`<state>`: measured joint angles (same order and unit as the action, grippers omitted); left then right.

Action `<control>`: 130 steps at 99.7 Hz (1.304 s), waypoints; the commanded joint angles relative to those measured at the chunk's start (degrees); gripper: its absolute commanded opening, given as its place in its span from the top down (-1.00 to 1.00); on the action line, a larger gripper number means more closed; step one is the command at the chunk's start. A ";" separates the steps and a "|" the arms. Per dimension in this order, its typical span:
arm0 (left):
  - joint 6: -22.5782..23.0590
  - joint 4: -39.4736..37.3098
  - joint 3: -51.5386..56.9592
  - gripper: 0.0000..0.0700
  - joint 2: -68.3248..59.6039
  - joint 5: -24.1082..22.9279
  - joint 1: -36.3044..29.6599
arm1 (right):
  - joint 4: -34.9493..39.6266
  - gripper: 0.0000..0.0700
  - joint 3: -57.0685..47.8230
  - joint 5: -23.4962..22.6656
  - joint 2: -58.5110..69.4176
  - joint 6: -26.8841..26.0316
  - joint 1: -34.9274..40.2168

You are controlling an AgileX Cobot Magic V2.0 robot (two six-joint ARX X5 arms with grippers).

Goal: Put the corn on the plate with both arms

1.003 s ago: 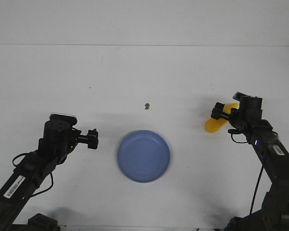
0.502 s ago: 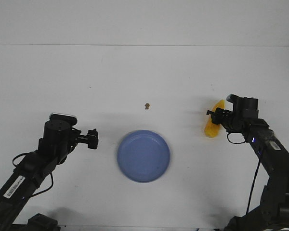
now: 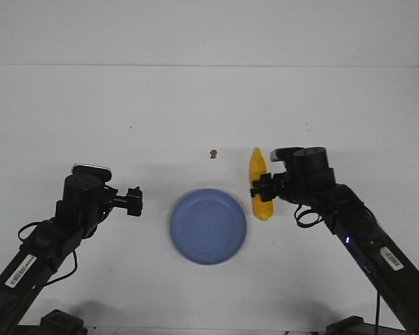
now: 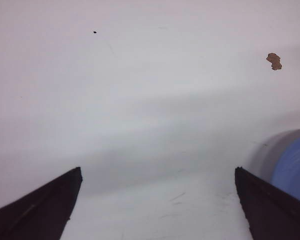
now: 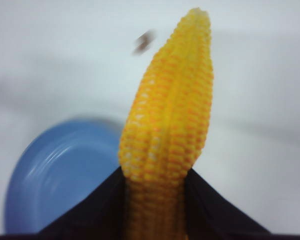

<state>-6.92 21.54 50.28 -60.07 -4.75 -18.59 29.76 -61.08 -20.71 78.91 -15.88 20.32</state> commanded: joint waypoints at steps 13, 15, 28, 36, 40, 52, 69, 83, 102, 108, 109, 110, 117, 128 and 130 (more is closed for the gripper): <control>0.22 -0.15 0.57 -0.79 -0.55 -0.15 -0.15 | -0.74 0.59 -0.76 6.08 3.26 -0.90 10.05; 0.22 -0.15 0.57 -0.79 -0.57 -0.17 -0.15 | -0.85 0.54 -0.76 6.73 3.50 -0.96 10.86; 0.22 -0.15 0.57 -0.79 -0.55 -0.17 -0.15 | -1.70 0.46 -0.76 7.65 5.99 -1.27 15.02; 0.22 -0.17 0.57 -0.79 -0.57 -0.17 -0.15 | -1.84 0.44 -0.76 7.65 7.56 -1.44 15.93; 0.22 -0.17 0.57 -0.79 -0.55 -0.17 -0.15 | -1.86 0.32 -0.76 7.65 8.33 -1.95 16.24; 0.22 -0.17 0.57 -0.79 -0.55 -0.17 -0.15 | -2.25 -0.48 -0.76 7.69 9.27 -2.27 16.85; 0.22 -0.20 0.57 -0.79 -0.55 -0.17 -0.15 | -5.53 -0.59 -0.79 8.92 7.85 -2.12 16.65; 0.31 -0.24 0.57 -0.78 -0.55 -0.17 -0.15 | -5.86 -0.59 -0.79 12.17 4.11 -0.15 14.82; 0.22 -1.57 0.57 -0.79 -0.44 -0.20 -0.15 | -4.59 -0.59 -0.70 23.37 -6.88 7.26 10.10; 0.22 -2.27 0.57 -0.79 -0.04 -0.17 -0.04 | -4.15 -0.59 -0.70 26.25 -11.26 9.73 7.89; 0.24 -2.45 0.57 -0.79 0.07 -0.20 -0.04 | -4.13 -0.59 -0.70 26.56 -11.93 9.99 7.50; 0.22 -2.58 0.57 -0.79 0.17 -0.20 -0.04 | -4.07 -0.59 -0.70 26.84 -12.66 10.27 7.06; 0.31 -3.67 0.57 -0.79 1.40 -0.17 0.26 | -3.21 -0.59 -0.44 27.15 -18.05 11.72 3.17; 0.90 -4.83 0.55 -0.79 4.68 -0.20 0.37 | -2.14 -0.59 1.46 27.19 -25.90 13.46 -3.65; 1.18 -4.90 0.55 -0.79 5.40 -0.20 0.37 | -2.16 -0.59 2.14 27.19 -27.54 13.84 -5.09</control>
<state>-6.85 17.39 50.28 -56.29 -4.75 -18.20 26.94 -60.23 6.26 54.72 -4.82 18.31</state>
